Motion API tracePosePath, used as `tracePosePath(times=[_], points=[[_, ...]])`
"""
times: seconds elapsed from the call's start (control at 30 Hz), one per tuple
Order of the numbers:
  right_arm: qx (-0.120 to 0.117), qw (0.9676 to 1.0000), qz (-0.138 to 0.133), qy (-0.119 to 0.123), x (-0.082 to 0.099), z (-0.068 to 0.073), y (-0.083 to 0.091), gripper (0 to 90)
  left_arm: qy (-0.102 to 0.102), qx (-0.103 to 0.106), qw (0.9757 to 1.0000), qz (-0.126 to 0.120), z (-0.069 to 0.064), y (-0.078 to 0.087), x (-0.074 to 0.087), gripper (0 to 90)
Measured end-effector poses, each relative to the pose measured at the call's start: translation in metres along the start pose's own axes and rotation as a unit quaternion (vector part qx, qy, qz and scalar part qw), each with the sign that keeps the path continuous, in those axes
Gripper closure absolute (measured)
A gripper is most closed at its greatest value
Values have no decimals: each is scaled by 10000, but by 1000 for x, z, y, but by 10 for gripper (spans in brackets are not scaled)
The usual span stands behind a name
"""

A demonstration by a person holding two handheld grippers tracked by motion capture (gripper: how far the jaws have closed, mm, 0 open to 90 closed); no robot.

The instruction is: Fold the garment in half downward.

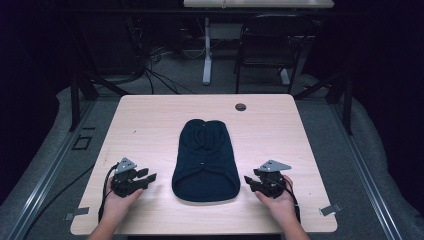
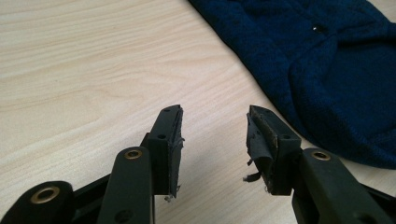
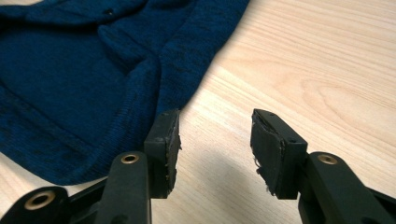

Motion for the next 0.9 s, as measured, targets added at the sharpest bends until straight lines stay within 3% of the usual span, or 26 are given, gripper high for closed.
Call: tracePosePath(times=[0.3,0.4,0.6,0.73,0.77,0.9], points=[[103,9997,17,209,-1,-1,-2,561,-49,58,10000,35,-2,-1,0,558],[31,9998,-24,212,-2,3,-4,595,-69,83,9999,53,-3,-3,-1,560],[-79,9990,85,443,-1,13,-7,625,-11,196,9998,14,-9,-8,-4,568],[-236,9977,21,643,-4,29,-14,624,-45,484,9988,-75,-25,-17,-14,594],[-356,9970,22,685,-6,39,-19,628,-49,544,9985,-98,-30,-19,-18,594],[-440,9957,59,813,-7,50,-27,629,-412,613,9972,-73,-46,-29,-28,594]])
Point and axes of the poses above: each handheld gripper's, and its own axes: y roughly backward along the jaws, x roughly out of its underside, z roughly to its left, the point moved 10 cm from there along -y, roughly forward along the jaws, and after that the axes turned 13 degrees about -y, right-handed, at the moved point
